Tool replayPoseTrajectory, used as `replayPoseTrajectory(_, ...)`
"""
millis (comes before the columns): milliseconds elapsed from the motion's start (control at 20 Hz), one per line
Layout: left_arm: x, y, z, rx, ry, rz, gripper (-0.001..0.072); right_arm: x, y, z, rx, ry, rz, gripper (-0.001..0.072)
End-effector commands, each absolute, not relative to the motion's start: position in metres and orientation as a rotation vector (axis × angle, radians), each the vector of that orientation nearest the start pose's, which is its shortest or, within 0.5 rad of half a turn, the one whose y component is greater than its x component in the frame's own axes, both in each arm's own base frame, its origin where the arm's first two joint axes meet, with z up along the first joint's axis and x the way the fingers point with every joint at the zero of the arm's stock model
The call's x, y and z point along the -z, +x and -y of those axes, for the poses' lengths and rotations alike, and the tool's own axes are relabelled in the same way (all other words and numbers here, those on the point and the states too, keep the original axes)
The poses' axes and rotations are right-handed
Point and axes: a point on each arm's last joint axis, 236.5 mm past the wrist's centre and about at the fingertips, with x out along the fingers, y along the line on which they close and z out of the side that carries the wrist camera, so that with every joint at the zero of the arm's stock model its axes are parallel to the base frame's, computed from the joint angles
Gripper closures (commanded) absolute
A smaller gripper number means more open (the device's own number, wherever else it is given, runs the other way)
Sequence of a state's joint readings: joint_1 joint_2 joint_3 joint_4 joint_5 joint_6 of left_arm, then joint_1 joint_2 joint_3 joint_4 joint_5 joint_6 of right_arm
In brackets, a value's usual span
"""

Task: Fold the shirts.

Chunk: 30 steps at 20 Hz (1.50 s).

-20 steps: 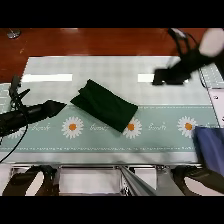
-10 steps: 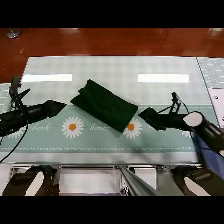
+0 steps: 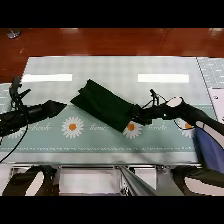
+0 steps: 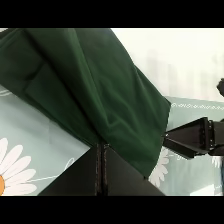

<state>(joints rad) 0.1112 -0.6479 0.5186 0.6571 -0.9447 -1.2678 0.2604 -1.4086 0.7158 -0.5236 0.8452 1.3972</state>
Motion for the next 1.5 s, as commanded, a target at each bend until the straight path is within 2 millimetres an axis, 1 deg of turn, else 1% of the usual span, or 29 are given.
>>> replayPoseTrajectory(0,-0.06,0.286,0.121,0.417,-0.651,-0.874,0.0686,0.095,0.309,-0.262,-0.47,0.781,-1.501,0.0226)
replayPoseTrajectory(50,-0.06,0.286,0.121,0.418,-0.651,-0.875,0.0686,0.096,0.31,-0.27,-0.498,0.741,-1.522,0.0331)
replayPoseTrajectory(100,-0.06,0.286,0.121,0.419,-0.652,-0.876,0.0686,0.096,0.312,-0.274,-0.53,0.669,-1.544,0.0441)
replayPoseTrajectory(150,-0.06,0.286,0.121,0.419,-0.652,-0.877,0.0686,0.095,0.314,-0.276,-0.568,0.575,-1.562,0.0693)
replayPoseTrajectory(200,-0.06,0.286,0.122,0.42,-0.651,-0.877,0.0686,0.087,0.321,-0.277,-0.595,0.512,-1.557,0.0685)
replayPoseTrajectory(250,-0.06,0.286,0.122,0.42,-0.651,-0.878,0.0686,0.071,0.334,-0.28,-0.618,0.482,-1.527,0.0686)
replayPoseTrajectory(350,-0.06,0.286,0.122,0.42,-0.651,-0.878,0.0686,0.016,0.373,-0.279,-0.65,0.436,-1.409,0.0686)
replayPoseTrajectory(450,-0.06,0.285,0.122,0.421,-0.651,-0.879,0.0686,-0.053,0.415,-0.267,-0.621,0.406,-1.269,0.0686)
replayPoseTrajectory(500,-0.06,0.283,0.123,0.428,-0.651,-0.888,0.0686,-0.083,0.429,-0.255,-0.603,0.377,-1.222,0.0686)
replayPoseTrajectory(550,-0.059,0.282,0.124,0.431,-0.651,-0.893,0.0686,-0.114,0.443,-0.235,-0.562,0.34,-1.172,0.0686)
replayPoseTrajectory(600,-0.059,0.281,0.125,0.436,-0.651,-0.899,0.0686,-0.14,0.451,-0.213,-0.517,0.317,-1.136,0.0686)
replayPoseTrajectory(650,-0.059,0.28,0.125,0.437,-0.65,-0.901,0.0686,-0.166,0.454,-0.192,-0.487,0.292,-1.108,0.0686)
replayPoseTrajectory(750,-0.058,0.277,0.128,0.448,-0.651,-0.916,0.0686,-0.204,0.447,-0.154,-0.447,0.264,-1.083,0.0685)
replayPoseTrajectory(850,-0.056,0.27,0.132,0.469,-0.649,-0.944,0.0686,-0.239,0.441,-0.111,-0.383,0.28,-0.999,0.0685)
replayPoseTrajectory(900,-0.055,0.267,0.133,0.478,-0.648,-0.956,0.0686,-0.255,0.436,-0.083,-0.331,0.301,-0.956,0.0685)
replayPoseTrajectory(950,-0.055,0.266,0.134,0.481,-0.649,-0.96,0.0687,-0.266,0.429,-0.055,-0.274,0.323,-0.93,0.0685)
replayPoseTrajectory(1000,-0.055,0.266,0.134,0.482,-0.649,-0.961,0.0686,-0.273,0.42,-0.027,-0.214,0.344,-0.92,0.0685)
replayPoseTrajectory(1100,-0.055,0.266,0.134,0.482,-0.648,-0.961,0.0686,-0.275,0.39,0.03,-0.086,0.394,-0.953,0.0685)
replayPoseTrajectory(1200,-0.055,0.266,0.134,0.482,-0.648,-0.961,0.0686,-0.266,0.356,0.074,0.029,0.456,-1.022,0.0685)
replayPoseTrajectory(1300,-0.055,0.267,0.134,0.479,-0.648,-0.957,0.0686,-0.259,0.329,0.112,0.148,0.529,-1.022,0.0685)
replayPoseTrajectory(1400,-0.056,0.268,0.133,0.475,-0.649,-0.951,0.0686,-0.241,0.297,0.14,0.253,0.594,-1.049,0.0685)
replayPoseTrajectory(1450,-0.056,0.27,0.132,0.469,-0.649,-0.943,0.0686,-0.23,0.281,0.146,0.283,0.625,-1.07,0.0685)
